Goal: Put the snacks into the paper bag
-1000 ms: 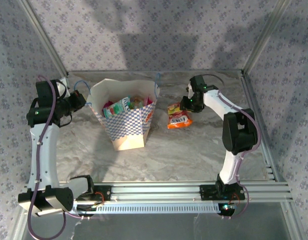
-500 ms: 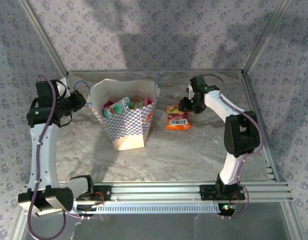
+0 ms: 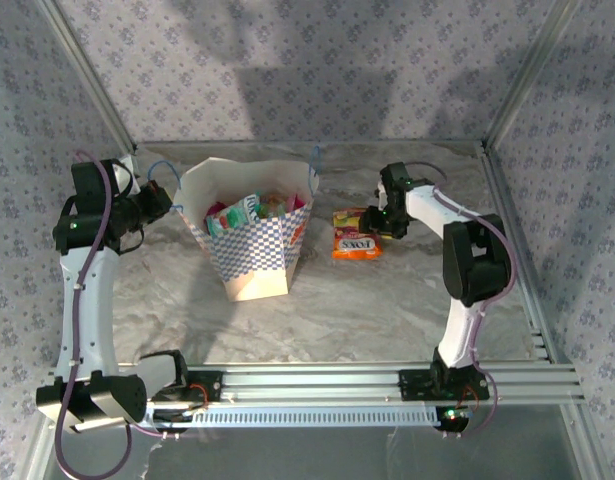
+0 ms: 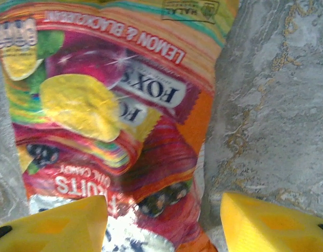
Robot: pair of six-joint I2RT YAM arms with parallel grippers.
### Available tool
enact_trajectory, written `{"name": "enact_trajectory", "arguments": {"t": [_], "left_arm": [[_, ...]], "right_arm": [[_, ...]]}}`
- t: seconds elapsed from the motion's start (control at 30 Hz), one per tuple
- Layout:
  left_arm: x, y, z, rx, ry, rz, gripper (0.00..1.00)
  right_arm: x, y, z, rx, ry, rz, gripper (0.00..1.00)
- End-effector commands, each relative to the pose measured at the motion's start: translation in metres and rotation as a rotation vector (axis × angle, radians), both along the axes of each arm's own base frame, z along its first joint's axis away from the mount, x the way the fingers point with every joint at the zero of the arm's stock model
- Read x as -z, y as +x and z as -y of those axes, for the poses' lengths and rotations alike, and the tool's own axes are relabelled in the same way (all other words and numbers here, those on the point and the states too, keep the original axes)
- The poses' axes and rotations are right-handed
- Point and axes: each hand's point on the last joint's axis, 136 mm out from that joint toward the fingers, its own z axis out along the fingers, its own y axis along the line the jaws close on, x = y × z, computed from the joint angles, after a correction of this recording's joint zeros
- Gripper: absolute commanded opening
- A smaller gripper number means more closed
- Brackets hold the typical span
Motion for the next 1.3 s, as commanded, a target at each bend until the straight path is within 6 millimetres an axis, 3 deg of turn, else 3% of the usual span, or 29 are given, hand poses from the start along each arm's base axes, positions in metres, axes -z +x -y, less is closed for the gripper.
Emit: {"name": "enact_trajectory", "arguments": {"t": [0.0,0.1,0.47,0.7,0.87,1.03,1.27], "left_arm": [[0.003,0.002,0.004,0.012,-0.015,-0.012,0.00],[0.005,0.003,0.004,0.013,-0.014,-0.017,0.00],[0.007,0.010,0.008,0.019,-0.018,-0.025,0.00],[0.005,0.010,0.009,0.026,-0.009,-0.027,0.00],[0.003,0.007,0.007,0.020,0.002,-0.025,0.00],[0.003,0.007,0.008,0.022,-0.002,-0.025,0.00],[0.004,0.005,0.009,0.025,0.002,-0.023,0.00]], "right_arm": [[0.015,-0.005,-0.008,-0.014,0.052,-0.052,0.68],[0.018,-0.005,-0.018,-0.040,0.096,-0.055,0.81],[0.026,-0.005,-0.025,-0.073,0.084,-0.055,0.80],[0.042,-0.002,-0.026,-0.062,0.032,-0.079,0.65],[0.037,0.000,-0.024,-0.056,0.022,-0.075,0.52],[0.028,0.001,-0.017,-0.048,-0.019,-0.074,0.29],[0.012,-0.002,-0.010,-0.034,-0.038,-0.056,0.27]]}}
